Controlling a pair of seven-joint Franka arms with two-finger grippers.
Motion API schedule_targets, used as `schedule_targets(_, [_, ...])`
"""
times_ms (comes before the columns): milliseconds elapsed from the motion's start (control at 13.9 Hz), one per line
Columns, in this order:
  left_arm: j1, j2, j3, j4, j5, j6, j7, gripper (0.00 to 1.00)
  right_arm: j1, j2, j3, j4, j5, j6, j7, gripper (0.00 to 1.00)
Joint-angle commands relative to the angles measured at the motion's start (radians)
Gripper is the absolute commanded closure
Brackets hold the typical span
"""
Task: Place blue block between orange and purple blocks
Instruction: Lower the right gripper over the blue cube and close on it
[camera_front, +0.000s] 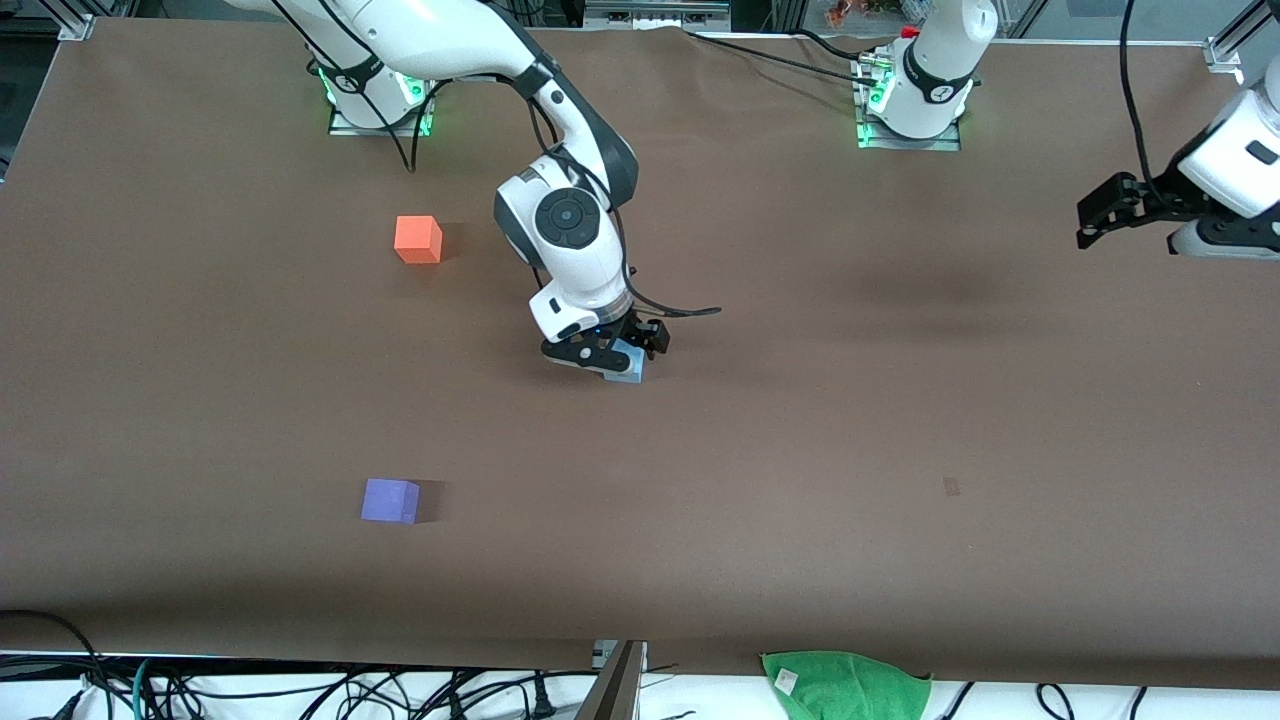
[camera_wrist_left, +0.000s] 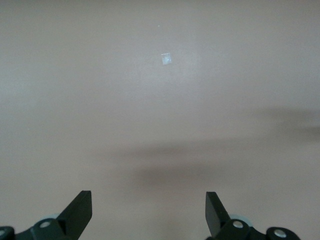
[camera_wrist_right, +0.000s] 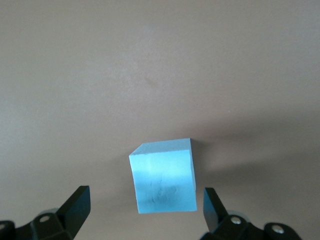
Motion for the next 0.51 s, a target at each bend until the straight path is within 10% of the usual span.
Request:
schedule_targets(0, [0.015,-0.014,-0.015,-0.019,-0.002,0.019,0.033,0.0,0.01,0.058,-0.011,0.013,-0.042,0.034,0.003,0.0])
schedule_targets(433, [0.007,-0.023,-0.027,-0.015,-0.002,-0.01,0.035,0.0,0.021,0.119,-0.016,0.021,-0.051,0.074,0.001,0.02])
